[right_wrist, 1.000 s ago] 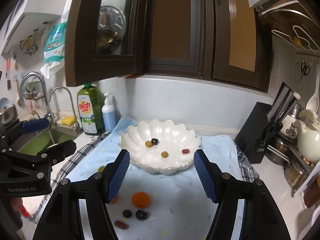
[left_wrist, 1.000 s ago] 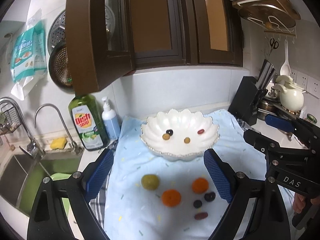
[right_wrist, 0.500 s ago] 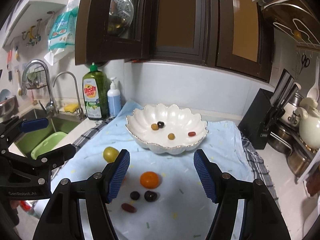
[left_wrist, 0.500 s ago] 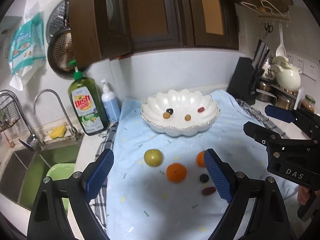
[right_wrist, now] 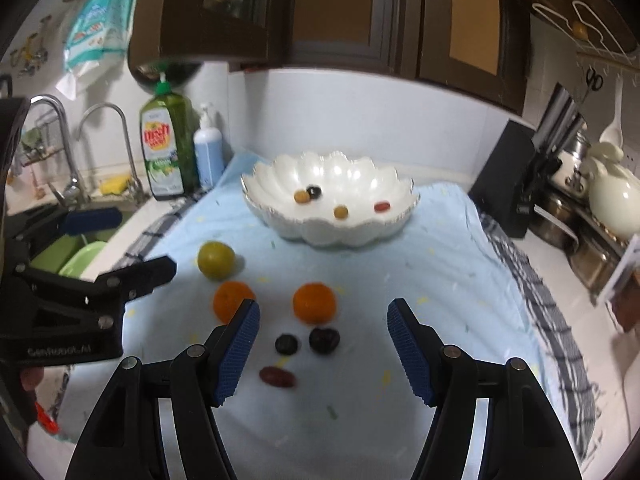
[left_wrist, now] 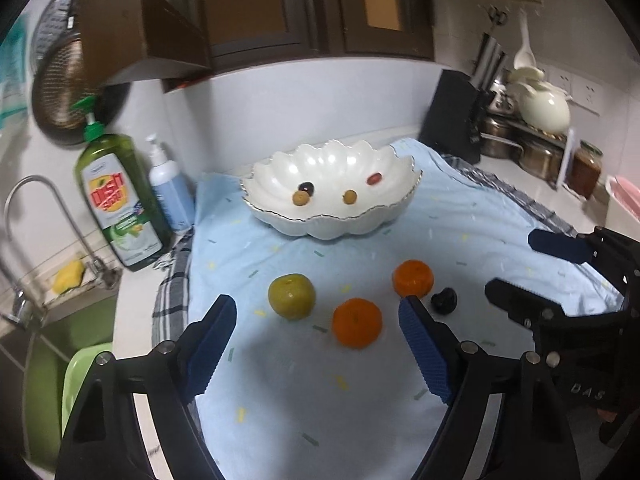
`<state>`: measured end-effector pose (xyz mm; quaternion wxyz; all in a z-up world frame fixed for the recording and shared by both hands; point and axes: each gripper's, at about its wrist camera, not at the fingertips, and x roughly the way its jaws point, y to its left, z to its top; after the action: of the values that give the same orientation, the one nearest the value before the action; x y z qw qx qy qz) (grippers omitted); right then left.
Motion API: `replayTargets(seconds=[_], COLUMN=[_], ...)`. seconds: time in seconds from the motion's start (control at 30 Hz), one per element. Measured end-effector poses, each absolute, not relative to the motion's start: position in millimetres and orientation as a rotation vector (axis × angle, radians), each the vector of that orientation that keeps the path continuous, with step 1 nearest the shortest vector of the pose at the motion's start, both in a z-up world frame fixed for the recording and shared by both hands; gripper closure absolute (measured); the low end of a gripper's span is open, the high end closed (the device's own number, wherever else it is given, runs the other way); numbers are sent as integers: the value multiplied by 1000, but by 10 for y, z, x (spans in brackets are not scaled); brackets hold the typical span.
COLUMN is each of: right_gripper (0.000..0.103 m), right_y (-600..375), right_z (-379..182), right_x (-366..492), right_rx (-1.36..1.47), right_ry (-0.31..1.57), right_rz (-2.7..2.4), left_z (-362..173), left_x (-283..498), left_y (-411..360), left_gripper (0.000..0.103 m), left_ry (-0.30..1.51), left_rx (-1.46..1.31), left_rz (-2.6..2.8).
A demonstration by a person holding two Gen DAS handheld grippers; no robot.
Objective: Organize fruits
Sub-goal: 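Move the left tool to the orange mandarin while the right tool approaches a red date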
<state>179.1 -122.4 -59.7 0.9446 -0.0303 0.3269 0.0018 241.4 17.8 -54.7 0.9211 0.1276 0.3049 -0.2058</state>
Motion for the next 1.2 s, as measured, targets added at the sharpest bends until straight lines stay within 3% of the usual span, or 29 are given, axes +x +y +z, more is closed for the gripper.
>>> replayTargets(seconds=[0.6,1.03,1.2], right_gripper=[37,55,63], right_y=[-1036,-946,-919], right_z=[-1179,-1385,-1443], right_x=[1897,1993,2019], right_rx=[34,51,56], right_ry=[814,858,869], right_rz=[-93,-75,-75], left_z=[-1057,-1299,-1347], left_x=[2757,2893,2931], left_y=[21,-104,-169], left_gripper=[28,35,47], left_ry=[665,714,726], left_rx=[432,427,428], left_rz=[-710,-797,-807])
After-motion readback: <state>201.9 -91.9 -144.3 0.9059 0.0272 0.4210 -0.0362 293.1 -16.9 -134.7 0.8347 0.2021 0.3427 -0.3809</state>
